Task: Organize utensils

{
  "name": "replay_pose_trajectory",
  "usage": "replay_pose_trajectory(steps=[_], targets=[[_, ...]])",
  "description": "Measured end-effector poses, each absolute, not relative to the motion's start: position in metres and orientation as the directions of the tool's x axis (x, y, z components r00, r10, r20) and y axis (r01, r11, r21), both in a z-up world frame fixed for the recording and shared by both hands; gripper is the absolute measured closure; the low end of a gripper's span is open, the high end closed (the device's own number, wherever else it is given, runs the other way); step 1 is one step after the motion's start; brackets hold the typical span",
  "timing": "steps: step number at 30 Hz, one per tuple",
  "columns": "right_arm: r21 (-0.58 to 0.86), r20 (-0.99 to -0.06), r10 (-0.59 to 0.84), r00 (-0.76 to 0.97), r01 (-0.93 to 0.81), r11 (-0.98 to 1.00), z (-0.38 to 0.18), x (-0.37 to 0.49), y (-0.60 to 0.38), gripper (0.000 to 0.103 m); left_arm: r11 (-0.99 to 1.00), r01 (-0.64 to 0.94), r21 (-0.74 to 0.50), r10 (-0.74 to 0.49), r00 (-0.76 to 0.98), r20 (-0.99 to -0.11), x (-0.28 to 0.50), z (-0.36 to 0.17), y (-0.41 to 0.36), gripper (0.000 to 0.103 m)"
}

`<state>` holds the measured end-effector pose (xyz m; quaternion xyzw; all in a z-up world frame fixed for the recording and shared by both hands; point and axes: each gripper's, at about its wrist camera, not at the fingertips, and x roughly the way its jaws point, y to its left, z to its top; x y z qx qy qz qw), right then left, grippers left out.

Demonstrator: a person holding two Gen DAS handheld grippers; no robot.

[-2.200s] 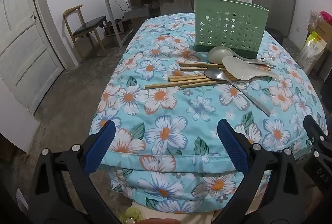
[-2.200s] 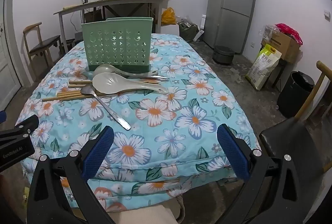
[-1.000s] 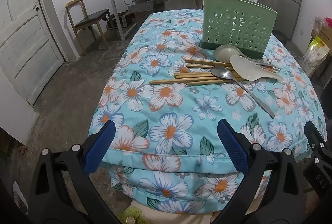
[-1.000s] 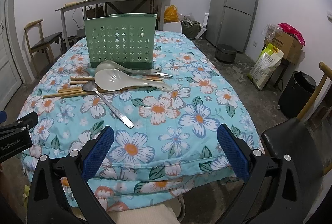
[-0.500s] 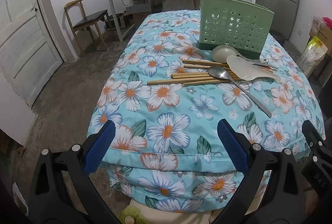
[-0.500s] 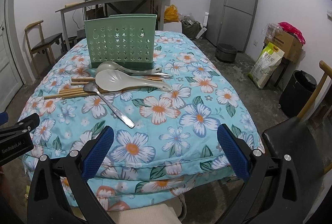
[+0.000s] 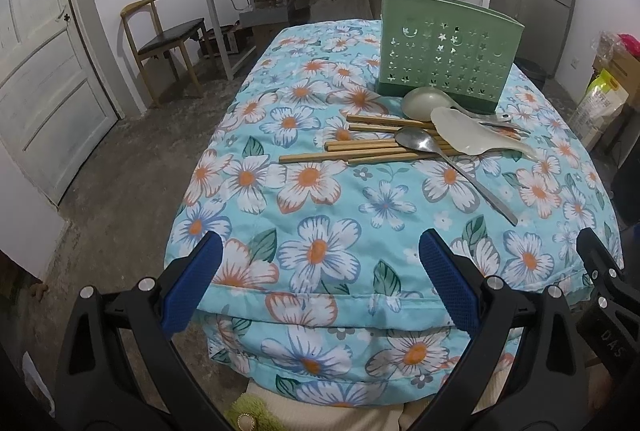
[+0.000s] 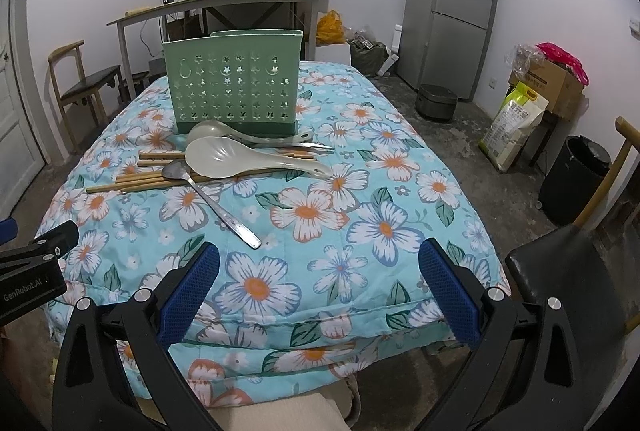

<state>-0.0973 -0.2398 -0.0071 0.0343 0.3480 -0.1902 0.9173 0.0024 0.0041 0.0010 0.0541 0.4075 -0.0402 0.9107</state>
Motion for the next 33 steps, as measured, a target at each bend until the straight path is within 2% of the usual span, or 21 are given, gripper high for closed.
replay_pose_trajectory(steps=[33], targets=[[-0.08,-0.654,-0.331,0.68,0.373,0.924,-0.007,-0.095,-0.238,0.006,0.992,0.112,0.059,-0.032,0.67,-0.742,0.006,-0.003,0.014,0.008]])
